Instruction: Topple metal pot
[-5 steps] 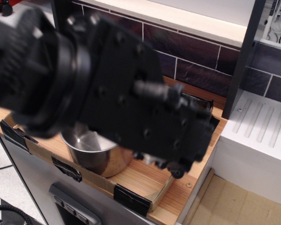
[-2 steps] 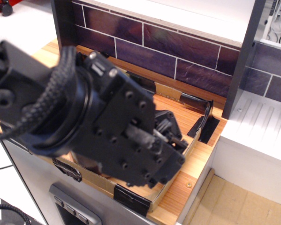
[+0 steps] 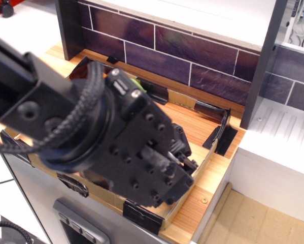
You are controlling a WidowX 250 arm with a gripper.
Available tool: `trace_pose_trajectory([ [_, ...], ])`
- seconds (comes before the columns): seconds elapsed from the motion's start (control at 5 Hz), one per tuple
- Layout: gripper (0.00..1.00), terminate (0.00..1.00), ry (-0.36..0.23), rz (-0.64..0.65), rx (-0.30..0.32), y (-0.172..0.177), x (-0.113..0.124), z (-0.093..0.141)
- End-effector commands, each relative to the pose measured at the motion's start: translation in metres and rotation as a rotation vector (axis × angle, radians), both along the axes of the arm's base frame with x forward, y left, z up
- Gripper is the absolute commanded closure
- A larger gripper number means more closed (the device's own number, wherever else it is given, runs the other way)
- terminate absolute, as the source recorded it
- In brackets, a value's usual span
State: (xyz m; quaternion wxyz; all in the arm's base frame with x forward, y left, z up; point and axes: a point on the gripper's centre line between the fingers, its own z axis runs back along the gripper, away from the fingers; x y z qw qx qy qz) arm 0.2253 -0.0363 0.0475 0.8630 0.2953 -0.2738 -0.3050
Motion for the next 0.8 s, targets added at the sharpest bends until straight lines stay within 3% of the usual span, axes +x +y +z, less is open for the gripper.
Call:
trace_pose_trajectory([
  [0.0, 1.0, 0.0, -0.023, 0.023, -0.051, 0.017, 0.004, 0.011],
  [0.2, 1.0, 0.0, -0.012, 0.049, -0.096, 0.02, 0.006, 0.02],
  [0.6, 1.0, 0.0, 0.103, 0.158, -0.223, 0.036, 0.013, 0.037],
])
